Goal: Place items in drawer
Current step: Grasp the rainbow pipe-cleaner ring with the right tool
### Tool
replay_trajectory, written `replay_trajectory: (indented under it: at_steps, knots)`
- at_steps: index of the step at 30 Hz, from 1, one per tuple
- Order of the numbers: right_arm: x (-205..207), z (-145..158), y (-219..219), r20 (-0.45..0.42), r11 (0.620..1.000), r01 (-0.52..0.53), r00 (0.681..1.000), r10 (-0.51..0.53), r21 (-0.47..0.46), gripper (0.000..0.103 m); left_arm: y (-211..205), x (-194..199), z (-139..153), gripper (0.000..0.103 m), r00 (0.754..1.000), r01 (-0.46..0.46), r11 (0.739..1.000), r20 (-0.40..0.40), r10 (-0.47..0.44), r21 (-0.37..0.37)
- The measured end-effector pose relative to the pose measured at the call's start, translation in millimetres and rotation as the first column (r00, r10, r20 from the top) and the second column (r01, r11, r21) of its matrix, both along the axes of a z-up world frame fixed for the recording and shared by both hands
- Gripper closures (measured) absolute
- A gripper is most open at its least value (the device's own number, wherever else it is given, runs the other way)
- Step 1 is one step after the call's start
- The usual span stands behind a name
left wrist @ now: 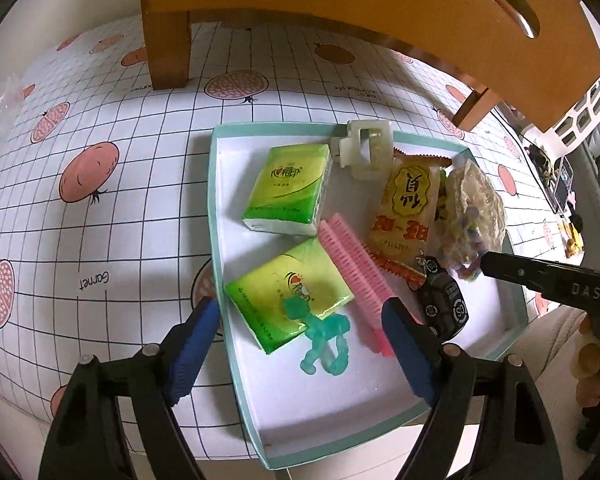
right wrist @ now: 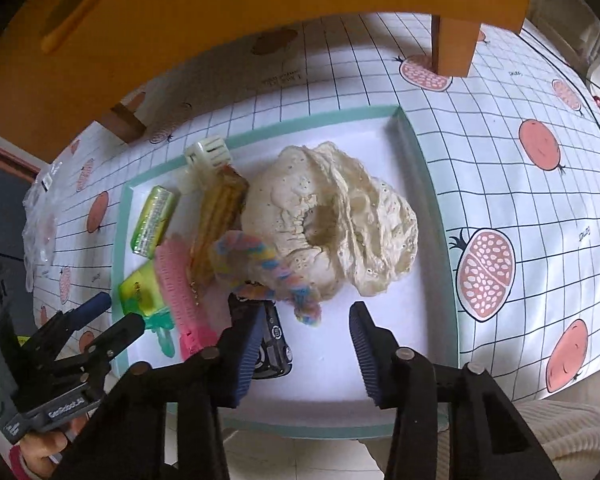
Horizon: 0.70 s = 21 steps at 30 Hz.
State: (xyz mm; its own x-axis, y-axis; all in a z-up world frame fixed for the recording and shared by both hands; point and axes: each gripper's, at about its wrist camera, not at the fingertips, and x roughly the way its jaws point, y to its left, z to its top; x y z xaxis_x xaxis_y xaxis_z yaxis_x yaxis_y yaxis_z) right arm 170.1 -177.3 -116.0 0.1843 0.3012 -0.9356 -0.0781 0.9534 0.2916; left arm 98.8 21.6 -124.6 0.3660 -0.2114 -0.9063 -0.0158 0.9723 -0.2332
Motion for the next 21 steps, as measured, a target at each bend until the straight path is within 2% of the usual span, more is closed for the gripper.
replay_trajectory:
  at_steps: [2, 10, 13, 15, 17, 21]
  knots:
    - [0.7, -2.9, 0.1, -0.005, 1.000, 0.004, 1.000, -0.004, 0.005, 0.063, 0.2, -0.4, 2.6, 0.025, 1.000, 0.002, 1.000, 0.010, -0.002, -0.005]
    - [6.7, -16.0, 3.4, -0.032, 1.000, 0.011, 0.999, -0.011, -0.007, 0.068, -5.8, 3.6, -2.4, 0.025, 1.000, 0.023, 1.000, -0.013, -0.023, 0.006]
    - [8.3, -20.2, 2.8, -0.039, 1.000, 0.024, 0.999, -0.024, 0.001, 0.076, -7.8, 4.8, -6.7, 0.026, 0.999, 0.023, 1.000, -0.030, -0.022, 0.005]
    - [10.7, -23.5, 3.0, -0.044, 0.999, 0.033, 0.998, -0.032, 0.011, 0.076, -9.5, 5.5, -8.2, 0.026, 0.999, 0.021, 1.000, -0.036, -0.020, 0.013]
    - [11.3, -25.5, 1.9, -0.044, 0.999, 0.043, 0.998, -0.042, 0.022, 0.086, -10.2, 6.0, -9.2, 0.026, 0.999, 0.018, 1.000, -0.039, -0.017, 0.018]
    - [10.3, -24.9, -6.5, -0.036, 0.995, 0.080, 0.996, -0.077, 0.067, 0.090, -5.2, 9.3, -10.4, 0.026, 0.999, -0.018, 1.000, -0.045, 0.018, -0.004]
